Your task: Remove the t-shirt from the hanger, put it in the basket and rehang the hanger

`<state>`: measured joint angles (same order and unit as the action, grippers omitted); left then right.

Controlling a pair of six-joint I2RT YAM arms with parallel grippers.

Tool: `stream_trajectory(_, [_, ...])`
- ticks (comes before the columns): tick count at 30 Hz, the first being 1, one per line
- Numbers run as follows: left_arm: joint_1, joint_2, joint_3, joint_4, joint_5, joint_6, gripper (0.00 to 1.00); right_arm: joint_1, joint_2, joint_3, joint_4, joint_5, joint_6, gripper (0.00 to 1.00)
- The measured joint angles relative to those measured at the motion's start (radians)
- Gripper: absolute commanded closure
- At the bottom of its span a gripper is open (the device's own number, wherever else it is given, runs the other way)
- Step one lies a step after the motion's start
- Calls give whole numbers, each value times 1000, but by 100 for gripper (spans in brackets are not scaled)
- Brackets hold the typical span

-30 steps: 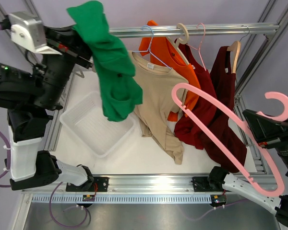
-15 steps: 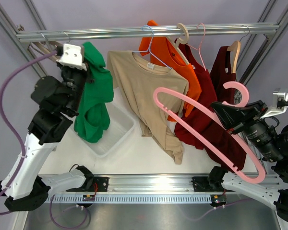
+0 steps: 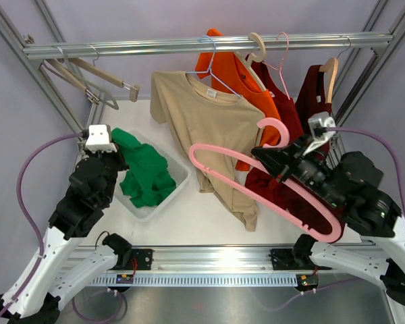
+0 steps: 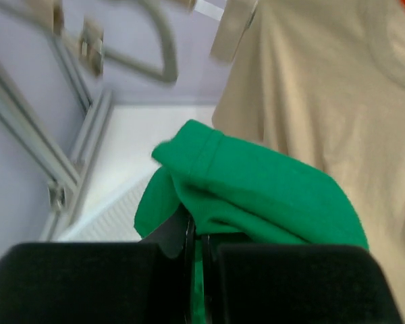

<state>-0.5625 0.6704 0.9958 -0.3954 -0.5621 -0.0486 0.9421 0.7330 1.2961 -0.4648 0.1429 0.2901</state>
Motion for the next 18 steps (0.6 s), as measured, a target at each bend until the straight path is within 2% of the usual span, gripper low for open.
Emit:
stream_trajectory(4, [2,-60,-96,-105,-47,-182,99,0,107,14,18,-3,-19,100])
stream_trajectory(6, [2,-59,-148,-149,-61,-268,96,0,180,47,26,11,-42,100])
stream_trajectory(8, [2,-43,-198,-193,-66,-342,87,0,254,92,34,34,-72,100])
stream_trajectory(11, [2,6,-241,-241,-68,-447,83,0,370,155,54,65,-124,100])
stream_trajectory(14, [3,49,-260,-261,-81,-522,60,0,480,232,62,81,-178,100])
stream_trajectory(15, [5,58,-263,-263,-85,-541,42,0,520,270,68,84,-195,100])
stream_trajectory(17, [13,66,-264,-264,-90,-571,29,0,597,343,78,85,-229,100])
stream_trajectory(18, [19,66,-264,-262,-93,-585,19,0,637,384,85,85,-246,100])
